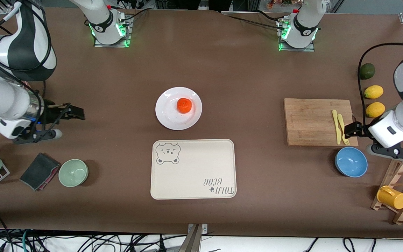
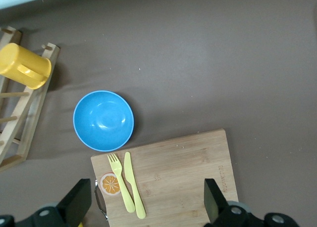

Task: Place orange and plate with both arms
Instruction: 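Grasp the rim of the white plate with the right gripper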

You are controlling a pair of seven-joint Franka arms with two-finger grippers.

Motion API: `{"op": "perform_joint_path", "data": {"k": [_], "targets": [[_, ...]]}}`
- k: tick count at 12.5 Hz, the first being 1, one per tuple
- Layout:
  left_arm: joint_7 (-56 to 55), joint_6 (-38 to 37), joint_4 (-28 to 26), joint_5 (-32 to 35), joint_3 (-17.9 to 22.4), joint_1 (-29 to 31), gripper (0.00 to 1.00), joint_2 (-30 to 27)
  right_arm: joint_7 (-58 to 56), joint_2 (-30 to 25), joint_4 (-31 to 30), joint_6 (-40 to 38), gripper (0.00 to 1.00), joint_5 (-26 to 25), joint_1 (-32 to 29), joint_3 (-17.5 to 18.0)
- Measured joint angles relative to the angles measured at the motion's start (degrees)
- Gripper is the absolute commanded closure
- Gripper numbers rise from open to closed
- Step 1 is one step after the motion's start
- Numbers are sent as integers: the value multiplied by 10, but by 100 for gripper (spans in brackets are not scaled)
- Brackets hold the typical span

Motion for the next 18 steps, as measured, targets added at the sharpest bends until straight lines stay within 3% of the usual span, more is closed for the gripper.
{"op": "perform_joint_path", "data": {"k": [4,7,11,13,17,18], "targets": [[-9,32,-85,-32,15,-12,0,-109,-104,10,-112,62,0,206,-11,0],[18,49,-137,-93,60,-17,0,-151,-158,12,-197,121,0,284,-21,20],[64,14,-139,-93,73,-35,0,-170,-218,22,-317,311,0,408,-26,125],[77,-42,-129,-93,82,-41,0,-184,-250,38,-343,365,0,474,-25,162],[87,-124,-86,-94,82,-44,0,-188,-322,73,-360,423,1,584,-25,195],[89,-132,-80,-94,82,-45,0,-188,-338,80,-364,433,7,603,-25,200]]}}
